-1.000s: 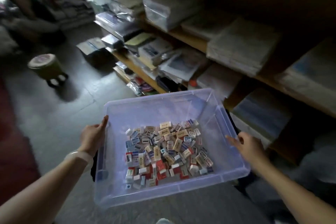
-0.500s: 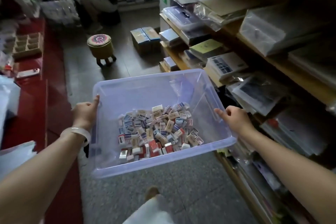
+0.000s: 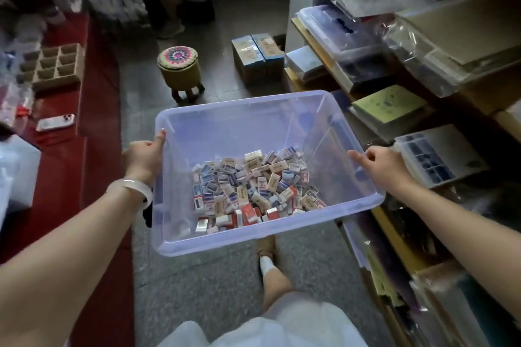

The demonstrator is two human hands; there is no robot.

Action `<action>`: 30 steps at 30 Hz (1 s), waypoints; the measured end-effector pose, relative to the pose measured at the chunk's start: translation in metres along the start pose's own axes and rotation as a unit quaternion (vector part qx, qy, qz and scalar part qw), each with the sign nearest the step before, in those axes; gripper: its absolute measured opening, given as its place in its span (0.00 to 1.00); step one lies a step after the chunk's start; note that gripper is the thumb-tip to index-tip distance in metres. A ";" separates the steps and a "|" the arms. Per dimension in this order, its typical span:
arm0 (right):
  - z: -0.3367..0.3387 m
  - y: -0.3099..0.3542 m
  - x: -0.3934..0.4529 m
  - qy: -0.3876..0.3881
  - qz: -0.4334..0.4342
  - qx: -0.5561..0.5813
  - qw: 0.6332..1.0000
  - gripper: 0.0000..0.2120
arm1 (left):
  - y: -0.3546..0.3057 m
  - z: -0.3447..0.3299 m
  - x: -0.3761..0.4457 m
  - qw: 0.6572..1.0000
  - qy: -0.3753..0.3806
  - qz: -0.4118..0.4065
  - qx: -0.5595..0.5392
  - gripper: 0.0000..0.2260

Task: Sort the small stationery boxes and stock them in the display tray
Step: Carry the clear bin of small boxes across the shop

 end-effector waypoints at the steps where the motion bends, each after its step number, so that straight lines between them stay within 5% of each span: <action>1: 0.000 0.010 0.028 0.001 0.005 0.007 1.000 0.24 | -0.009 -0.005 0.021 1.000 -0.002 0.004 -0.003 0.27; 16: 0.001 0.190 0.399 0.030 0.105 -0.032 0.994 0.24 | -0.118 -0.016 0.339 0.992 -0.094 0.058 -0.061 0.26; 30: -0.024 0.272 0.698 -0.017 -0.002 -0.012 1.000 0.22 | -0.278 -0.082 0.682 0.999 -0.045 0.004 -0.017 0.27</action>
Point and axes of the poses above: each hand's wrist, its own x-axis towards the middle knuckle, its own z-axis out of the back of the hand, y = z × x, the point moved 8 cm from there along x, towards the middle knuckle
